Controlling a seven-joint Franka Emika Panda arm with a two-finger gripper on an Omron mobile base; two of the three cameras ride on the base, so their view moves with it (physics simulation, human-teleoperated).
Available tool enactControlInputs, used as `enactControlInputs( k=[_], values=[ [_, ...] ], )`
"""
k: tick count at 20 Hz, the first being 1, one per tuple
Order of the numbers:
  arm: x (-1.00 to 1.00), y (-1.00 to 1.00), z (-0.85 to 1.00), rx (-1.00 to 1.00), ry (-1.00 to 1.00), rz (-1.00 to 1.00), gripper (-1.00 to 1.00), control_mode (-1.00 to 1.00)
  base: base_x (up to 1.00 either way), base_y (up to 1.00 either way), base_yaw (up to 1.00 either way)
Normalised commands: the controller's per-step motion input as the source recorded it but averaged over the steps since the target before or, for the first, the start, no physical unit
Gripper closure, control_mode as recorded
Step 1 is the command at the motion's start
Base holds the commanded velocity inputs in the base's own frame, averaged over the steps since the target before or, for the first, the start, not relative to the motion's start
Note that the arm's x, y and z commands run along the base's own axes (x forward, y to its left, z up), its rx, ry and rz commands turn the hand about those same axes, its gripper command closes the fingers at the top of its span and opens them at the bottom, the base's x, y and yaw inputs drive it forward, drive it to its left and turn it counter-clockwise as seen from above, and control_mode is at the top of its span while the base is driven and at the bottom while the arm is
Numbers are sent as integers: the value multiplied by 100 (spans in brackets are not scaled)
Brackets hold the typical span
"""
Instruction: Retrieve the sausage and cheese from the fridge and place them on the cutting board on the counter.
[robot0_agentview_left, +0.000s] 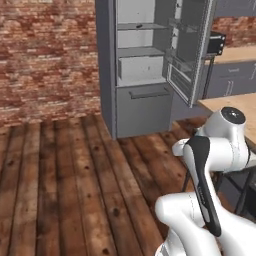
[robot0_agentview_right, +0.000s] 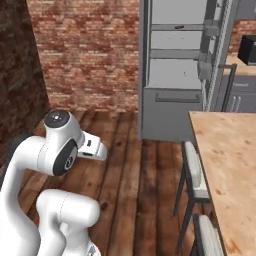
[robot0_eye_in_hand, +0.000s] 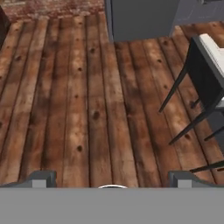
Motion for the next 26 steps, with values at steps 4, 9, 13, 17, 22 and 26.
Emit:
enactControlInputs(
  k=[4, 9, 13, 17, 22, 26],
  values=[
    [0, 0, 0, 0, 0, 0, -100, 100, 84, 16, -10],
    [0, 0, 0, 0, 0, 0, -100, 100, 92, 12, -1],
    [0, 0, 0, 0, 0, 0, -100, 100, 94, 7, 0],
    [0, 0, 0, 0, 0, 0, -100, 100, 94, -1, 0],
    [0, 0, 0, 0, 0, 0, -100, 100, 94, -10, 2],
    [0, 0, 0, 0, 0, 0, -100, 100, 92, -17, 2]
  ],
)
